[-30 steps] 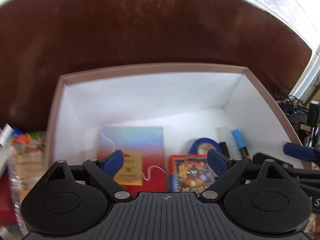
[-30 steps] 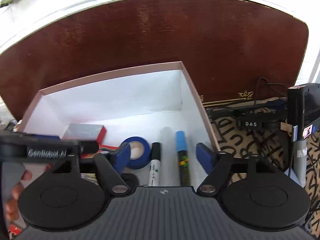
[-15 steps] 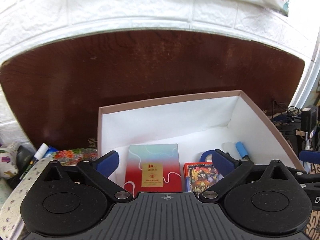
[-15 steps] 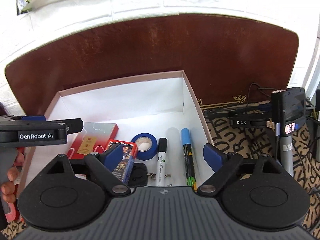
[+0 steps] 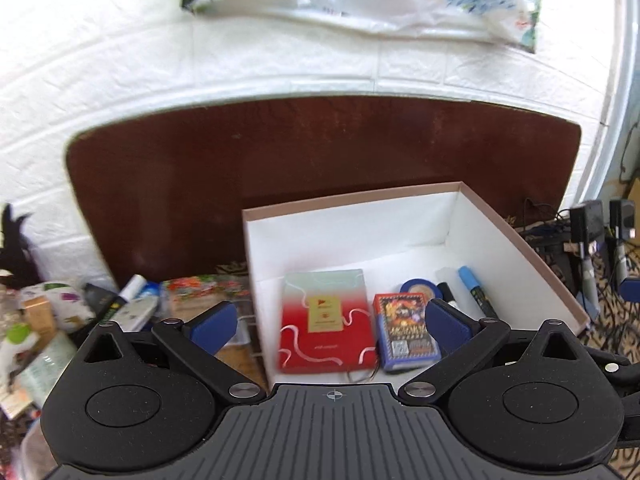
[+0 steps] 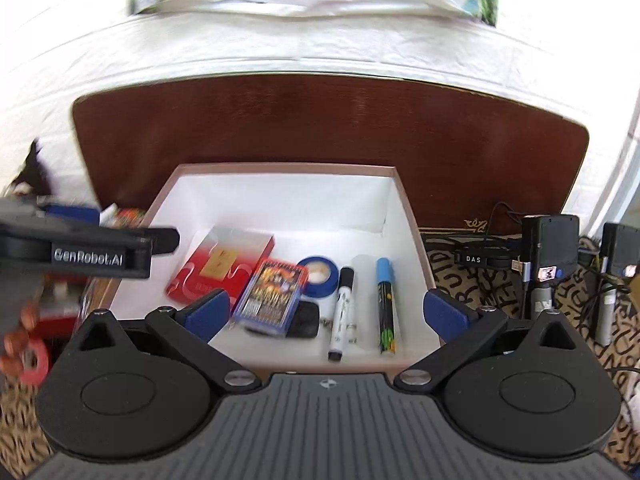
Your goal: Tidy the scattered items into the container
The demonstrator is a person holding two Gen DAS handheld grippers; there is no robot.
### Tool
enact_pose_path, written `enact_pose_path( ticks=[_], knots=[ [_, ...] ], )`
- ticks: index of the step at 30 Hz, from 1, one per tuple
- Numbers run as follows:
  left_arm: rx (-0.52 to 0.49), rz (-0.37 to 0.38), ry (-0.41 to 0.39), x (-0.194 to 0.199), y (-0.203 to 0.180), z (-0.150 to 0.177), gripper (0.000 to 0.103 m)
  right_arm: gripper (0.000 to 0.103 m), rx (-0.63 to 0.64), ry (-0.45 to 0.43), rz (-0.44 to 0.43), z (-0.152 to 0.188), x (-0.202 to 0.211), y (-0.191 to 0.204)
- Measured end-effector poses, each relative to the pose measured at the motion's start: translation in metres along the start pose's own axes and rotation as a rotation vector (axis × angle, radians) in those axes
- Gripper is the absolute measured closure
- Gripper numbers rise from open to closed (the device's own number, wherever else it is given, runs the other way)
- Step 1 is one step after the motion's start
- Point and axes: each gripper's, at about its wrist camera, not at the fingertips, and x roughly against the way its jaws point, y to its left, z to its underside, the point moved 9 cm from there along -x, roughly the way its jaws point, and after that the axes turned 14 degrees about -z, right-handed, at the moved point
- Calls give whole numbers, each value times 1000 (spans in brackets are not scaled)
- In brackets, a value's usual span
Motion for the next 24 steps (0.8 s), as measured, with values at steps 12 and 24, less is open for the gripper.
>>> enact_pose_path(
  ticks=[12, 24],
  knots=[
    [123, 118, -21, 84, 9, 53, 0, 1, 88, 21, 12, 72, 60, 46],
    [11, 36, -2, 106, -6, 93, 0, 1, 74, 31, 29, 103, 84, 53]
  ],
)
